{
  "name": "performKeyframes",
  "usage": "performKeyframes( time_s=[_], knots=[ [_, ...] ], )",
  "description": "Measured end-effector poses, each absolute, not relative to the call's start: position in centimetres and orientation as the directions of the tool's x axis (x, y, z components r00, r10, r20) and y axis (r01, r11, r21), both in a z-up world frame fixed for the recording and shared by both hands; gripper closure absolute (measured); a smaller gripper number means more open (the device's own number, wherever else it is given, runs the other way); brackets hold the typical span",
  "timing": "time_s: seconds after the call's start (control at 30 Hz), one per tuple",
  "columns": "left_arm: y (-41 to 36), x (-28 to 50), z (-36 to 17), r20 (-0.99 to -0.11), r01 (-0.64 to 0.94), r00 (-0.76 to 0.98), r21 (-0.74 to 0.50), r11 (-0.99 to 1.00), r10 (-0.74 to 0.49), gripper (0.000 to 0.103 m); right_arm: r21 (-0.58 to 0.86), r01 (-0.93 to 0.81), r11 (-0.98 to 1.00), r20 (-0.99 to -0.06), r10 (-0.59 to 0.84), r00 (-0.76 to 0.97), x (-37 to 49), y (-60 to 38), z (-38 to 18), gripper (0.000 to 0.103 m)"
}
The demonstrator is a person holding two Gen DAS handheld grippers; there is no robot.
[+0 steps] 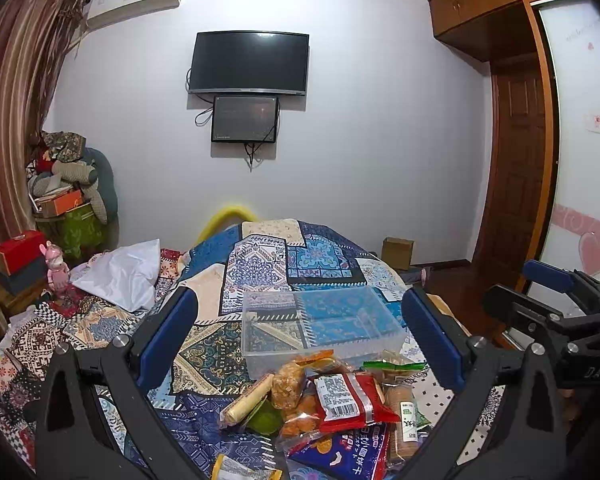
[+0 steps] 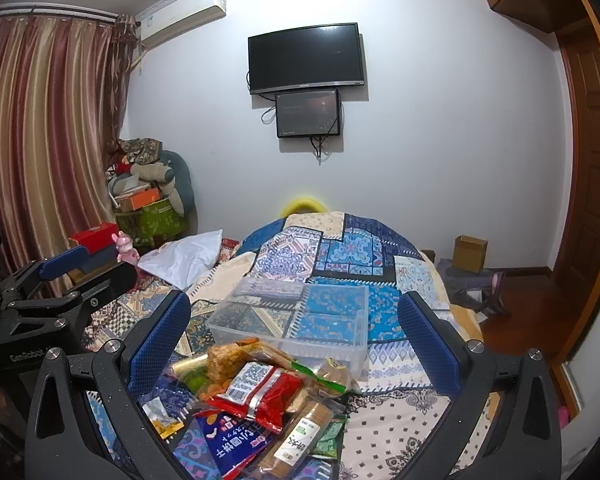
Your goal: Organize snacks
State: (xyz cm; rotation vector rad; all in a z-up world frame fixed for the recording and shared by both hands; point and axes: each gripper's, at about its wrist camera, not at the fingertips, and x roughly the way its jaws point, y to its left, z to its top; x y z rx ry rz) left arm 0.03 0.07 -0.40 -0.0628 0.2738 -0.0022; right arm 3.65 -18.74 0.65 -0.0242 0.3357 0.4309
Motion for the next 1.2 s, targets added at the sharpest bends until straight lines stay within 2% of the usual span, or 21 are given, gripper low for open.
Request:
performKeyframes(
  time_s=[1.2],
  knots=[
    [0.4,-0.04,-0.46,-0.286,-0.004,0.958,-0.075,0.997,-0.017,0.0,0.075,-0.417,0.906,-0.32,0.418,0.85,3.76,-18.87,0.32,0.0]
  ],
)
